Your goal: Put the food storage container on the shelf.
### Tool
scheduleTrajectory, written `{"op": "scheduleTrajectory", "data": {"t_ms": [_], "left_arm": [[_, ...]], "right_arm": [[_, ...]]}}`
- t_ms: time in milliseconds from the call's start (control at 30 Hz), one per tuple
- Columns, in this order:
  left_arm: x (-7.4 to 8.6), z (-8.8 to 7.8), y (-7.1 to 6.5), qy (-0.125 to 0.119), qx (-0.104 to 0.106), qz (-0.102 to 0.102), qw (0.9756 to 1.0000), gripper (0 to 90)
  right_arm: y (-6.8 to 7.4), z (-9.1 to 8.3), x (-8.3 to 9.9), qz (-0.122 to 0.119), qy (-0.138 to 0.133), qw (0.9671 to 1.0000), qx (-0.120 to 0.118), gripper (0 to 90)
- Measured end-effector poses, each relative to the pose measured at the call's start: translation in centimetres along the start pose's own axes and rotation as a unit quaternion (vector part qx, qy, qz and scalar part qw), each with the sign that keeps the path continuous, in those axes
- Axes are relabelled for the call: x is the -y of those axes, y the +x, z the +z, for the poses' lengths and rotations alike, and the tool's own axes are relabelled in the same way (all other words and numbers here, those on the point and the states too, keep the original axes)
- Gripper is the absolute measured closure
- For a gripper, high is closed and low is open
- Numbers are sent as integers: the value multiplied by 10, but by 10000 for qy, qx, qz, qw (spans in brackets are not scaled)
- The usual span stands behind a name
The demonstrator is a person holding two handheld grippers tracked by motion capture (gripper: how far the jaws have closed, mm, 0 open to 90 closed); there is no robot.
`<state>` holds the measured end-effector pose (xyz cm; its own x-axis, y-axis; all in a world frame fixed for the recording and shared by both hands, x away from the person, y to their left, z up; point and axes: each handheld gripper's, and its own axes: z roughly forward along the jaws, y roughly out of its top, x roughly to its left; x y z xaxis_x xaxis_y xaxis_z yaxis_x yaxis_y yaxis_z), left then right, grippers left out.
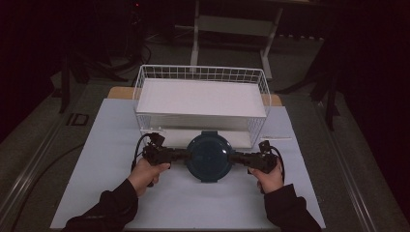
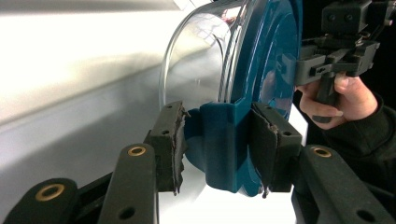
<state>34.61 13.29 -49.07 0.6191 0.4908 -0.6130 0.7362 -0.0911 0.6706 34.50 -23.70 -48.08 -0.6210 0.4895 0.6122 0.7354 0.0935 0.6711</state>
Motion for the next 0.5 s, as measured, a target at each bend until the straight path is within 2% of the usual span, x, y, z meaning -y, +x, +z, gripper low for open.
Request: {"op": "scheduleTrajectory", "data": {"t_ms": [133,267,333,500], "left_arm": [[-3,2,8,-22,-71,111,9999,571],[-6,6,16,-136,-150,153,9997,571],[-8,6,18,-210,-212,247,9992,570],[-13,7,28,-273,-243,228,9991,570]], "right_arm": [[-9,8,-7,-24,-63,10000,-7,567],[-16,14,-14,-133,-67,9999,63,565],[-20,17,-17,-198,-93,9997,85,564],[-25,24,-25,-304,-184,9993,136,563]]}}
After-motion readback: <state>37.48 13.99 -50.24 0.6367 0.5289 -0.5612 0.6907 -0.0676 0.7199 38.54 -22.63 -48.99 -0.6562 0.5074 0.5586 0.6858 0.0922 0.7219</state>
